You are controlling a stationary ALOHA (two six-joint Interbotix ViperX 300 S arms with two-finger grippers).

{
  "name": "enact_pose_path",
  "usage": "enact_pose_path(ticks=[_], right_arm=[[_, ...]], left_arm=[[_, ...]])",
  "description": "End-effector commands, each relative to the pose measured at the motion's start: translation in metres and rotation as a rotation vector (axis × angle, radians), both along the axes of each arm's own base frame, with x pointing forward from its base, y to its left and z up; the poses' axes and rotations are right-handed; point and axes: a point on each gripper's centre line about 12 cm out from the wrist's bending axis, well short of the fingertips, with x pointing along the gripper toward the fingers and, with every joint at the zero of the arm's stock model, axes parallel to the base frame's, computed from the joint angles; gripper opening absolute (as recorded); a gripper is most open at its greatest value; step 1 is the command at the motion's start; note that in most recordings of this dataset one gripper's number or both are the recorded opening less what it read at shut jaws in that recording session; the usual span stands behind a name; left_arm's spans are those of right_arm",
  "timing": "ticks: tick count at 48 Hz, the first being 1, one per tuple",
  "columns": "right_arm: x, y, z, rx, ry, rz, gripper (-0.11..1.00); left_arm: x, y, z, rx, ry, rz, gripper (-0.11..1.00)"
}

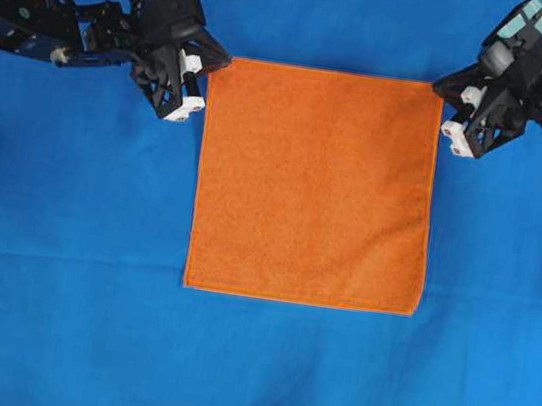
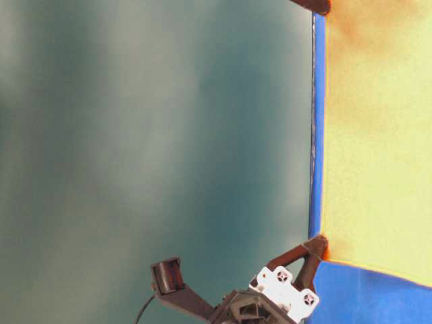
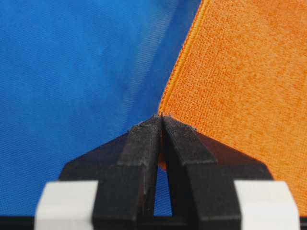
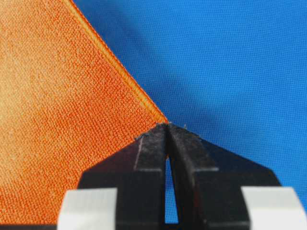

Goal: Fold the orange towel.
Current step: 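Lift the top edge and fold it down toward the bottom edge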

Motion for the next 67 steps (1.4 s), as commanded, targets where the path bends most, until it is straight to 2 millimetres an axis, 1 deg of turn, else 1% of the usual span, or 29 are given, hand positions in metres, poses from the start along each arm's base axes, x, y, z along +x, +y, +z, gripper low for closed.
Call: enact_pose_path(ticks=[1,6,12,19,22,25,35,41,45,55,60,64,67], right_arm=[[0.003,0.004,0.007,-0.011,-0.022,0.015,0.01],[0.004,0.015,0.010,0.002,-0.015,0.047,0.01],[0.006,0.039,0.019,0.034,-0.001,0.116,0.01],[0.007,0.074,0.033,0.067,-0.006,0.218,0.01],[0.006,0.088,0.035,0.090,-0.011,0.255,0.01],[0.005,0.106,0.036,0.123,-0.008,0.296,0.01],[0.004,0.147,0.029,0.212,0.022,0.391,0.01],[0.004,0.167,0.026,0.249,0.039,0.436,0.01],[0.005,0.175,0.024,0.265,0.051,0.453,0.01],[0.006,0.193,0.018,0.289,0.084,0.499,0.01],[0.008,0.202,0.016,0.301,0.093,0.517,0.01],[0.009,0.204,0.013,0.312,0.103,0.512,0.01],[0.009,0.206,0.012,0.318,0.110,0.509,0.01]], left_arm=[[0.005,-0.007,0.014,0.016,-0.031,-0.026,0.01],[0.007,-0.021,0.020,0.014,-0.026,-0.068,0.01],[0.007,-0.050,0.029,0.010,-0.010,-0.148,0.01],[0.001,-0.080,0.025,-0.013,0.025,-0.222,0.01],[-0.002,-0.096,0.021,-0.022,0.039,-0.266,0.01],[-0.004,-0.111,0.020,-0.025,0.045,-0.308,0.01],[0.000,-0.156,0.018,-0.059,0.045,-0.416,0.01],[0.002,-0.174,0.017,-0.093,0.041,-0.439,0.01],[0.005,-0.185,0.017,-0.114,0.040,-0.453,0.01],[0.009,-0.206,0.013,-0.136,0.048,-0.492,0.01],[0.009,-0.210,0.009,-0.139,0.060,-0.500,0.01],[0.010,-0.211,0.004,-0.141,0.077,-0.498,0.01],[0.011,-0.211,0.003,-0.140,0.078,-0.499,0.01]])
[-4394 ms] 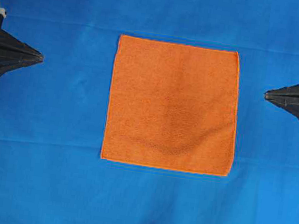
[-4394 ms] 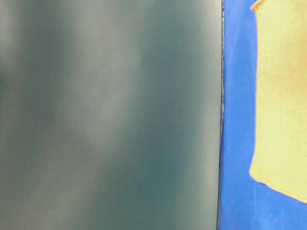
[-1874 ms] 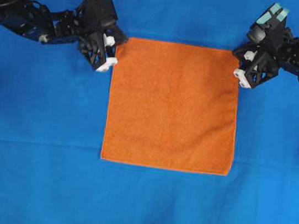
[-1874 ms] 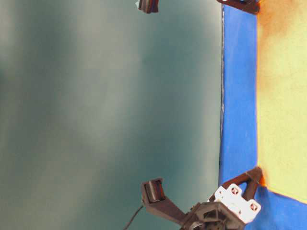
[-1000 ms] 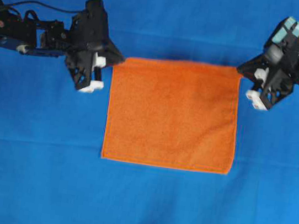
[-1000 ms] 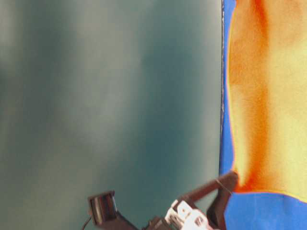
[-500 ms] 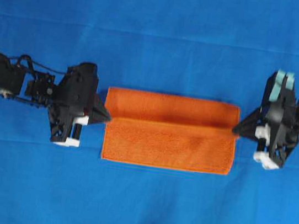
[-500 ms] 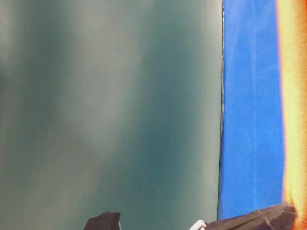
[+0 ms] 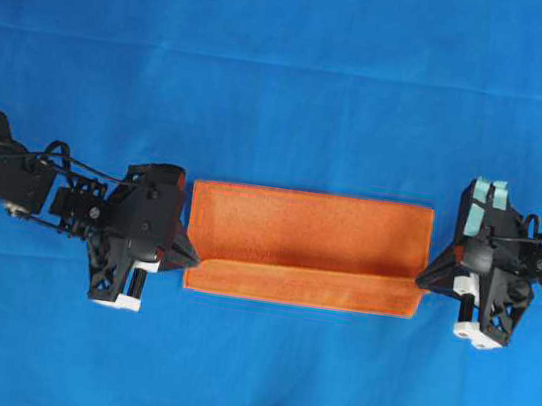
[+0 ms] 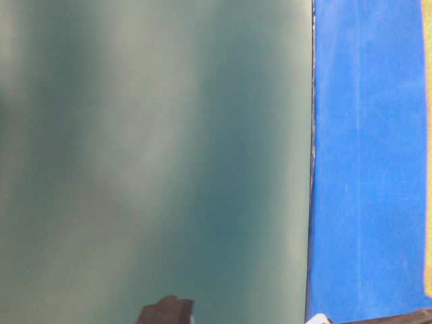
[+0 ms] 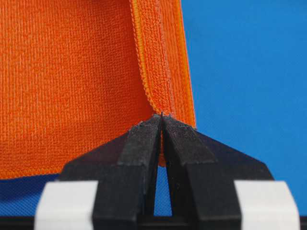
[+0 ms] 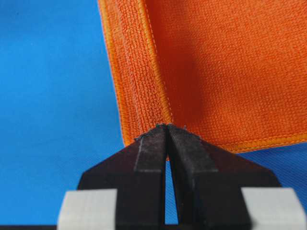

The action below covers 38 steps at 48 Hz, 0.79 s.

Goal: Fold the orange towel.
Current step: 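Lift the top edge and fold it down toward the bottom edge, then release the folded edge and raise both grippers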

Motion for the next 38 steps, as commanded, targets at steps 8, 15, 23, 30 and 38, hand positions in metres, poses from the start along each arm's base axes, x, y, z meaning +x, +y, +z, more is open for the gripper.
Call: enact_pose_path(ticks=[8,15,23,30,38], right_arm=[[0.011,0.005,0.002,0.016,-0.031,-0.002,0.01],[0.015,0.006,-0.008,0.014,-0.004,-0.009,0.01],[0.019,0.008,-0.008,0.040,0.007,-0.038,0.01],[0.019,0.011,-0.006,0.063,0.013,-0.057,0.15],[0.018,0.011,0.005,0.041,-0.002,-0.027,0.63]], left_arm=[[0.005,-0.003,0.006,-0.005,-0.021,-0.005,0.01],[0.005,-0.003,0.005,-0.004,-0.019,-0.005,0.01],[0.006,-0.003,0.006,-0.006,-0.024,-0.004,0.16],[0.007,-0.003,0.009,-0.007,-0.030,-0.005,0.55],[0.004,-0.002,0.024,0.002,-0.054,-0.016,0.72]])
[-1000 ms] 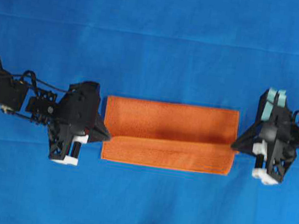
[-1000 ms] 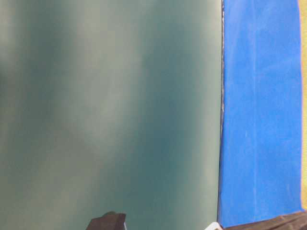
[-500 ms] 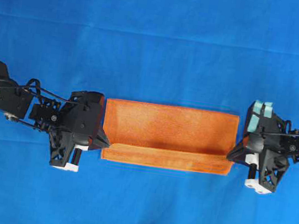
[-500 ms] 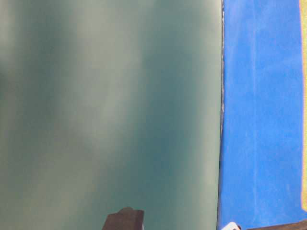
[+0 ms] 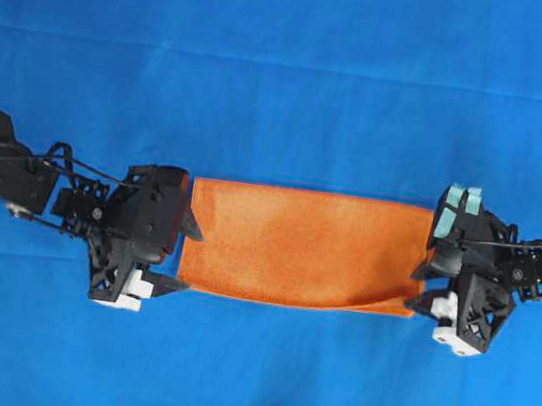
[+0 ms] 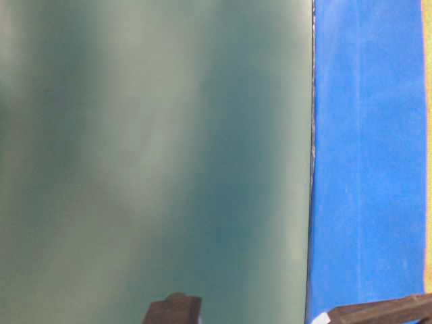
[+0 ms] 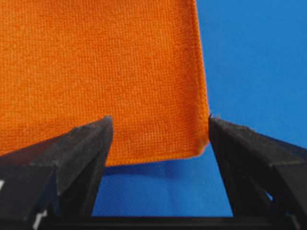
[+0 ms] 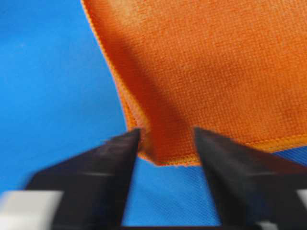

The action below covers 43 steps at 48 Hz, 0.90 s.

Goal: Fold the orange towel.
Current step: 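Release the folded edge and raise both grippers, then grasp the left and right ends of the folded strip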

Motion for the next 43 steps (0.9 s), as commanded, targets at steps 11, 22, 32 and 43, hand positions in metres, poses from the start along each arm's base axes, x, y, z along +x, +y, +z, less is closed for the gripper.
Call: enact_pose_path(ticks=[11,22,32,43], right_arm=[[-0.003,-0.032,0.035,-0.092,-0.077,-0.020,0.62],[-0.006,-0.087,0.032,-0.208,-0.049,-0.143,0.62],[-0.006,-0.105,0.013,-0.239,0.029,-0.179,0.62],[0.000,-0.104,-0.012,-0.220,0.084,-0.166,0.61]], left_arm=[[0.002,0.030,0.041,0.020,-0.106,0.054,0.70],[0.006,0.083,0.038,0.062,-0.099,0.181,0.70],[0.010,0.101,0.019,0.075,-0.054,0.222,0.70],[0.014,0.101,-0.008,0.076,0.015,0.220,0.70]])
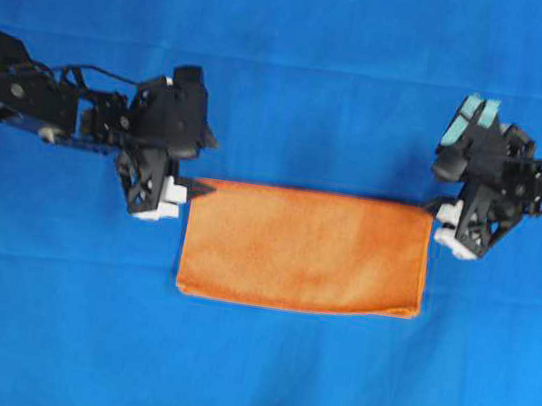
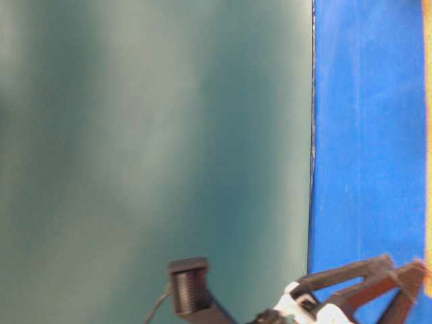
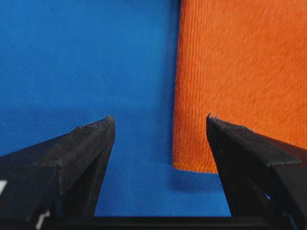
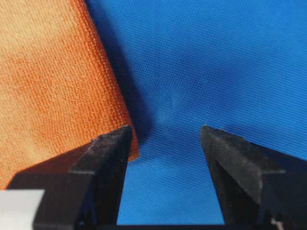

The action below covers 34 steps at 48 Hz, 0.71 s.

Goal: Fold the orange towel.
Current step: 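Grasp the left and right ends of the folded strip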

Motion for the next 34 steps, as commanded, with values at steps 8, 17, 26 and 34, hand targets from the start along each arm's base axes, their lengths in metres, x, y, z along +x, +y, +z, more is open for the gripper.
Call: enact_pose_path(ticks=[8,17,26,34], right_arm=[[0.008,0.001,-0.010,0.014,-0.012,0.008,0.61],[0.010,0.001,-0.010,0.016,-0.015,0.008,0.61],[0.011,0.002,-0.011,0.020,-0.021,0.009,0.61],[0.013,0.009,-0.010,0.022,-0.030,0.035,0.55]], left_arm=[[0.003,0.001,-0.003,0.001,0.002,0.001,0.70],[0.002,0.002,-0.004,0.001,0.008,0.002,0.70],[0.002,-0.004,-0.006,-0.001,0.020,-0.012,0.68],[-0.001,-0.011,-0.011,-0.003,0.049,-0.032,0.57]])
